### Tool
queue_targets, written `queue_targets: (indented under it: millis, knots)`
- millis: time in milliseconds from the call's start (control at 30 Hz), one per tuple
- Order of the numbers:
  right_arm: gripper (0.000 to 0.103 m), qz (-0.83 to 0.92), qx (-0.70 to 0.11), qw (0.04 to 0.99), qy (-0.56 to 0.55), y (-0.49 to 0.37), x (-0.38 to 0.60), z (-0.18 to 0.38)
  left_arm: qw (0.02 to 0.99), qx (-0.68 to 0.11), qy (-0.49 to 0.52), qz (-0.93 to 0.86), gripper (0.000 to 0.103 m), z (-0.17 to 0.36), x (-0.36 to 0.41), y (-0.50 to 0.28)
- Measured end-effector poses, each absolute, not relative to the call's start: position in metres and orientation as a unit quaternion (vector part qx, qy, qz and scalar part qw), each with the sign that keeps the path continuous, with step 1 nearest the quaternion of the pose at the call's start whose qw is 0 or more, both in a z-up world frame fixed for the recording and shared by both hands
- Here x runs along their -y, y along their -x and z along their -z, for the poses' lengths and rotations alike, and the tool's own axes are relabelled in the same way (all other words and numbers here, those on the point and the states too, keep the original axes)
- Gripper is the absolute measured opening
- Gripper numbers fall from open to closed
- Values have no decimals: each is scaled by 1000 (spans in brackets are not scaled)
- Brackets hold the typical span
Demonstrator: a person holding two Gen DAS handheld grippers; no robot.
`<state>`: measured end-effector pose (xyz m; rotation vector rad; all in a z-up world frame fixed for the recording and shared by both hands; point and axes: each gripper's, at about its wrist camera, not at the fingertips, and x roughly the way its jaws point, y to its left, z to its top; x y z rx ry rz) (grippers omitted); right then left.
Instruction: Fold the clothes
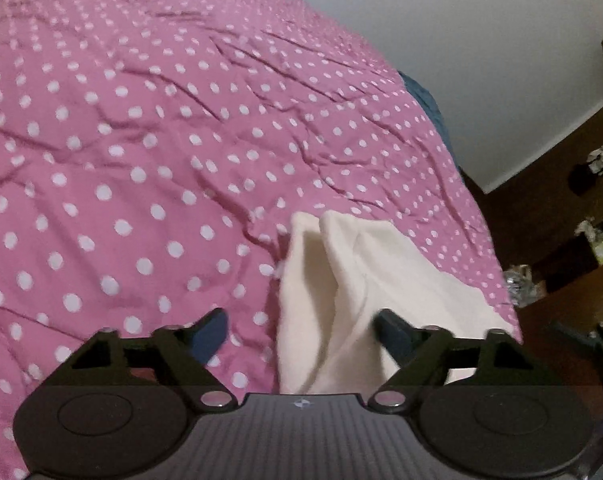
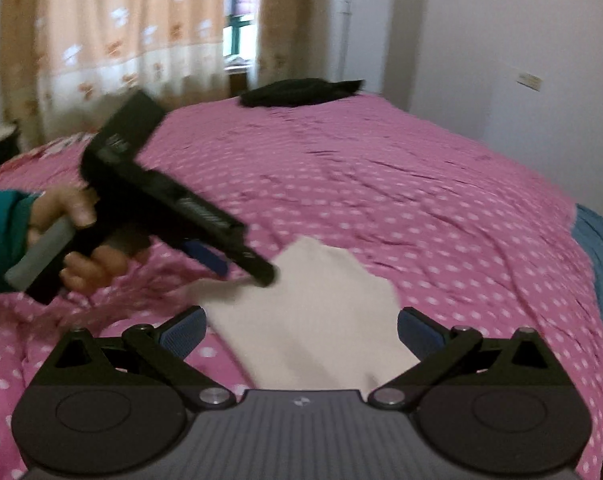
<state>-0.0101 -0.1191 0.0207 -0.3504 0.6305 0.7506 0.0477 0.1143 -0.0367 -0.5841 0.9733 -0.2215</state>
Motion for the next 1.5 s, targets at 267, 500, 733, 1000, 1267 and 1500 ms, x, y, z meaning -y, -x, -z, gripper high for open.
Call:
queue_targets:
  millis: [267, 500, 733, 1000, 1267, 1500]
  knots:
    - [93, -388, -314, 844, 199, 15, 86, -8, 811, -464, 328, 136, 24, 37, -115, -46]
    - [77, -411, -298, 826, 246, 21, 63, 8, 812, -469, 326, 124, 19, 13, -110, -49]
    - [53, -402, -276, 831, 268, 21, 47, 20, 803, -481, 330, 120, 19, 1, -106, -55]
    - [9, -383, -336, 857, 84, -21, 88, 1, 797, -468, 366, 112, 44, 2, -123, -52]
    - [6, -392, -355, 849, -8, -34, 112, -7, 753, -450, 467, 110, 72, 24, -137, -44]
    - [6, -407, -352, 843, -16, -35, 110, -7, 727, -453, 501, 122, 76, 38, -124, -65]
